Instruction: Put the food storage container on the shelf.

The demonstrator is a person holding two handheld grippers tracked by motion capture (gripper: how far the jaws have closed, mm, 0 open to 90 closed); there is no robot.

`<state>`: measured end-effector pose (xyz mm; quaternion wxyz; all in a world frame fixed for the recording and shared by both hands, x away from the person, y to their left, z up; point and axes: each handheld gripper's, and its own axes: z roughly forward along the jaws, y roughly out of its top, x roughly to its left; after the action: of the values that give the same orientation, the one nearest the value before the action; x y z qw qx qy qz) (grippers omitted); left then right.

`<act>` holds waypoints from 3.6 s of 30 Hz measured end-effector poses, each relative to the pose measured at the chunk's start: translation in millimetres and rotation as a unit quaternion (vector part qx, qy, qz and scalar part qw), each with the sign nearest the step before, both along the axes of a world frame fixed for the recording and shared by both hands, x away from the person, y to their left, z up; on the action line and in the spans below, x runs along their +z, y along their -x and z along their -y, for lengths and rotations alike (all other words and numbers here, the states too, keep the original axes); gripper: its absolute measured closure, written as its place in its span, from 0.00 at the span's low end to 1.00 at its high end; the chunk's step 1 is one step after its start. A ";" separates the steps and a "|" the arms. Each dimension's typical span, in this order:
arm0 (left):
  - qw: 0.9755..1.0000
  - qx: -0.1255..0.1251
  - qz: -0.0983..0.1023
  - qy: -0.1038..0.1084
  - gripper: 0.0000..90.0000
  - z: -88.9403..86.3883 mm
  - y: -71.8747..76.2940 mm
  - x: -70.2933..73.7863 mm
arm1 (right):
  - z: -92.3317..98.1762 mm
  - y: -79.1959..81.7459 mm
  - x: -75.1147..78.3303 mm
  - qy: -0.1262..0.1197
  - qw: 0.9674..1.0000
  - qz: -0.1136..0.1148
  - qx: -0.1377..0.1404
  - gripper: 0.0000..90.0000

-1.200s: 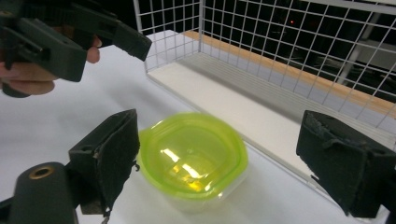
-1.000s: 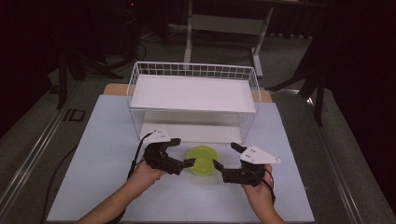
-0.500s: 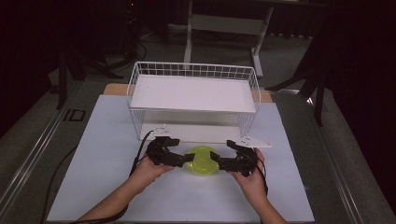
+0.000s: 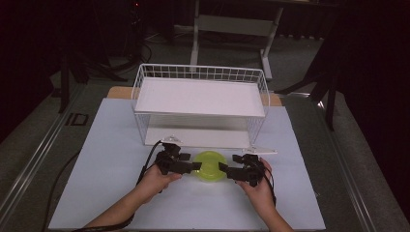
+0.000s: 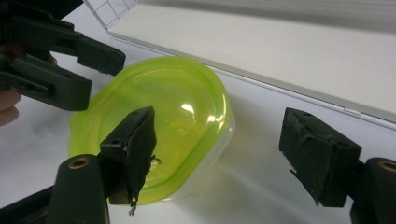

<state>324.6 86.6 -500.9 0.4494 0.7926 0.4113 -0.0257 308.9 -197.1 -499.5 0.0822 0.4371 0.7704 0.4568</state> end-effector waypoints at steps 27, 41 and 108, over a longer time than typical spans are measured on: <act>1.000 -0.015 -0.008 -0.004 0.79 7.3 23.1 2.5 | 2.6 12.2 4.7 -0.016 0.999 -0.043 0.015 0.82; 1.000 0.014 0.005 -0.018 0.91 8.4 43.8 12.8 | 0.9 23.1 4.7 -0.016 0.998 -0.053 0.008 0.88; 0.984 0.102 0.146 -0.011 0.79 -27.3 -40.1 -3.4 | -56.4 -69.4 11.6 -0.001 0.997 0.038 -0.060 0.79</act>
<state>364.7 113.9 -504.3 0.4956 0.7468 0.4205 0.1406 378.3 -140.7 -487.9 0.1379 0.4650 0.7386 0.4682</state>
